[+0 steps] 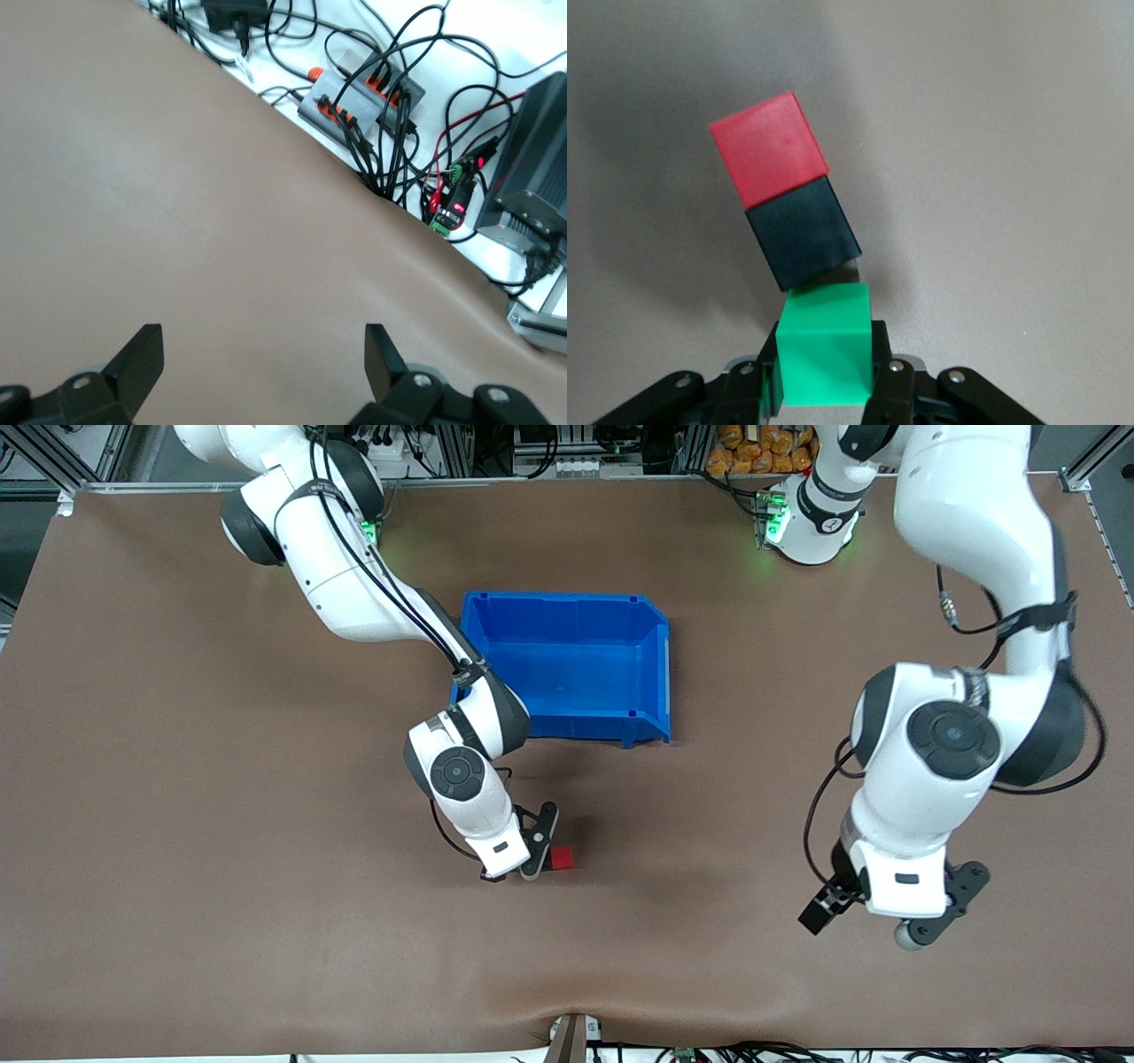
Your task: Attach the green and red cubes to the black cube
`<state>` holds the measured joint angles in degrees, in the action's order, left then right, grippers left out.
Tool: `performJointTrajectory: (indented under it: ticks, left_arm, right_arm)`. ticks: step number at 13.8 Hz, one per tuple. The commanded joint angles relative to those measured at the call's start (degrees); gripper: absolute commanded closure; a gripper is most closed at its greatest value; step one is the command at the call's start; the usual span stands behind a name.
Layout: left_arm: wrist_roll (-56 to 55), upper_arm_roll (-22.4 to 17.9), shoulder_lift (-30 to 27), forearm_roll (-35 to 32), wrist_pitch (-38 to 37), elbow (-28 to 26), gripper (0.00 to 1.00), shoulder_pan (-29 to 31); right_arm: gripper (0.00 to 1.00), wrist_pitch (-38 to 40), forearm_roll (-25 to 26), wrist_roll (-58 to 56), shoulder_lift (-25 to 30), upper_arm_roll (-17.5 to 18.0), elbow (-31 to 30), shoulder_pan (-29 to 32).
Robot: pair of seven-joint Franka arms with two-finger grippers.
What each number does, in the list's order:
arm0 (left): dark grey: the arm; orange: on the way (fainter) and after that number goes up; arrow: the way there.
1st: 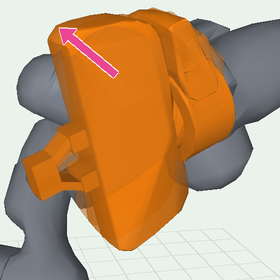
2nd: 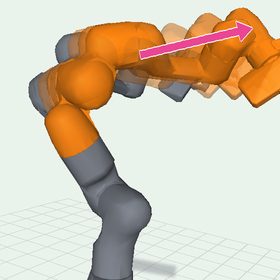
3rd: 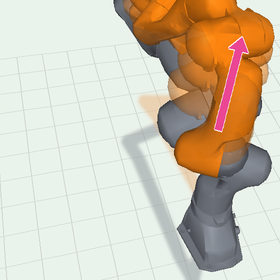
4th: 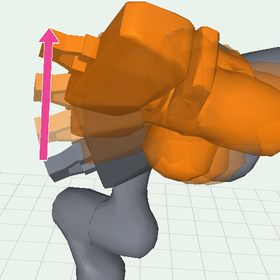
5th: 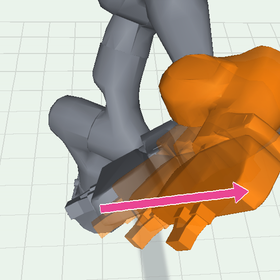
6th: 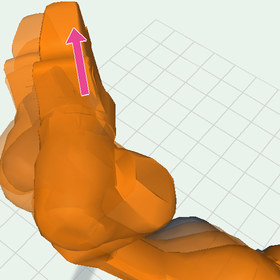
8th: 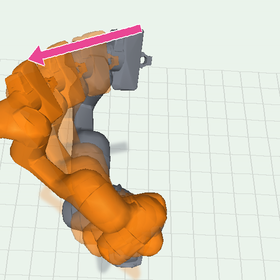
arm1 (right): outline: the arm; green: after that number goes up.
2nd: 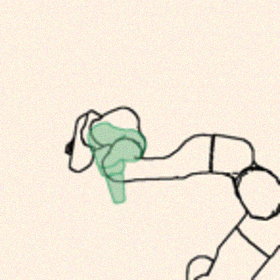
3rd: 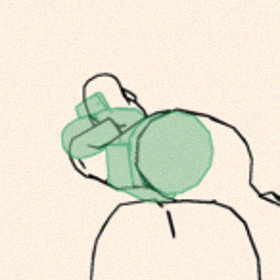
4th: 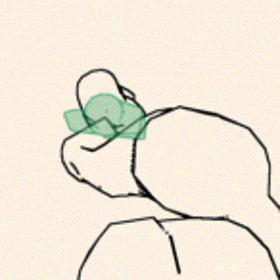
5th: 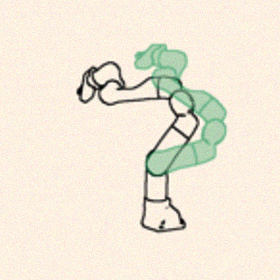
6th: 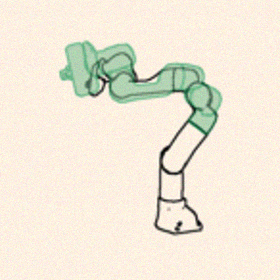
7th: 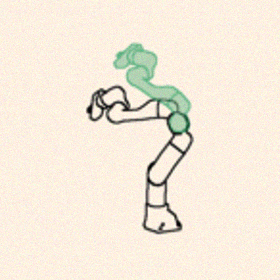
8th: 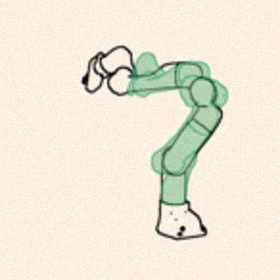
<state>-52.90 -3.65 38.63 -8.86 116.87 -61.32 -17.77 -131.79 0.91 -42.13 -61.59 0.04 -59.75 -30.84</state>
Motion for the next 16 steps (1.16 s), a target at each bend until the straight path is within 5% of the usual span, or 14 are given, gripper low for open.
performJointTrajectory:
  ticks: [1, 3, 4, 5, 13, 16]
  left_arm:
    - [9.3, 0.1, -5.2, -1.2, -3.3, -1.8, 0.0, 0.5]
    - [19.7, 0.5, -9.0, -0.6, -7.7, -1.8, 0.0, 2.2]
    - [23.6, 0.5, -10.6, -0.5, -9.5, -1.8, 0.0, 2.3]
    - [25.5, 0.5, -12.2, -0.5, -11.6, -1.8, 0.0, 2.3]
    - [34.3, 0.5, -23.3, 3.2, -24.5, -1.9, 0.0, 4.2]
    - [35.3, 0.6, -24.0, 3.3, -27.7, -2.8, 0.0, 4.8]
  right_arm:
    - [1.0, 0.1, 0.5, 1.2, -1.3, -0.3, 2.4, -0.6]
    - [0.96, -0.6, 0.5, 1.3, -1.5, -0.3, 2.4, -1.0]
    - [0.73, -0.7, 0.5, 1.3, -1.8, -0.3, 2.4, -1.0]
    - [0.01, -0.7, 0.5, 1.2, -1.9, -0.3, 2.4, -0.9]
    - [0.0, -0.1, -0.2, 1.3, -1.3, -0.1, 1.9, 0.1]
    - [0.0, 7.1, -2.5, 1.5, 1.9, 0.0, 1.9, 3.1]
